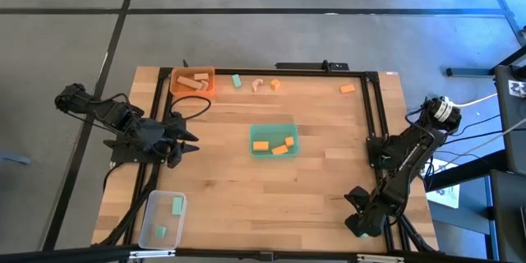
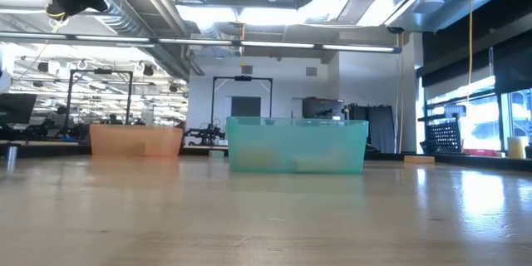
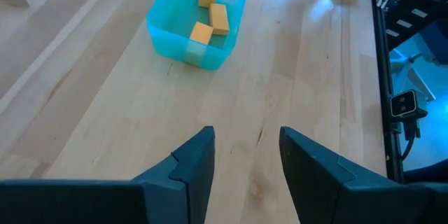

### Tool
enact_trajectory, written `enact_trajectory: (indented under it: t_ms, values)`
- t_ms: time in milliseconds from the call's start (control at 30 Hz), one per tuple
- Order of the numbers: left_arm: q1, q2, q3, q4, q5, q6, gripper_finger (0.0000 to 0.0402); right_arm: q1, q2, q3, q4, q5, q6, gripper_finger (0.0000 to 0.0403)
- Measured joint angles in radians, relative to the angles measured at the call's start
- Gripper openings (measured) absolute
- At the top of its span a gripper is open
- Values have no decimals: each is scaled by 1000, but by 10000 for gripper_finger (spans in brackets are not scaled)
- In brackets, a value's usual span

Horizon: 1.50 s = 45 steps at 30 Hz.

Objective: Sort & place blocks by color
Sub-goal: Put the blue block into the transparent bin

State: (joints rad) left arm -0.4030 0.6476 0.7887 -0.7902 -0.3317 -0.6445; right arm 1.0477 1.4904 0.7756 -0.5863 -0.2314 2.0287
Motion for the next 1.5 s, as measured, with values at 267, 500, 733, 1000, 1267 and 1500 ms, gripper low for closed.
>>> enact_trajectory:
  t_ms: [267, 500, 733, 1000, 1267, 1500]
  values:
    - [0, 0, 0, -1, 0, 0, 151, 2, 1, 13, 0, -18, -47, 255]
    - [0, 0, 0, -2, 0, 1, 151, 2, -1, 20, 21, 49, -35, 255]
    - [0, 0, 0, -2, 4, 1, 151, 11, 30, -18, 177, 79, -26, 255]
    - [0, 0, 1, -3, 5, 3, 151, 11, 110, -17, 184, 73, -39, 255]
    - [0, 0, 1, -3, 4, 3, 151, 10, 136, -14, 179, 104, -36, 255]
    - [0, 0, 1, -3, 4, 3, 151, 10, 138, -14, 174, 116, -36, 255]
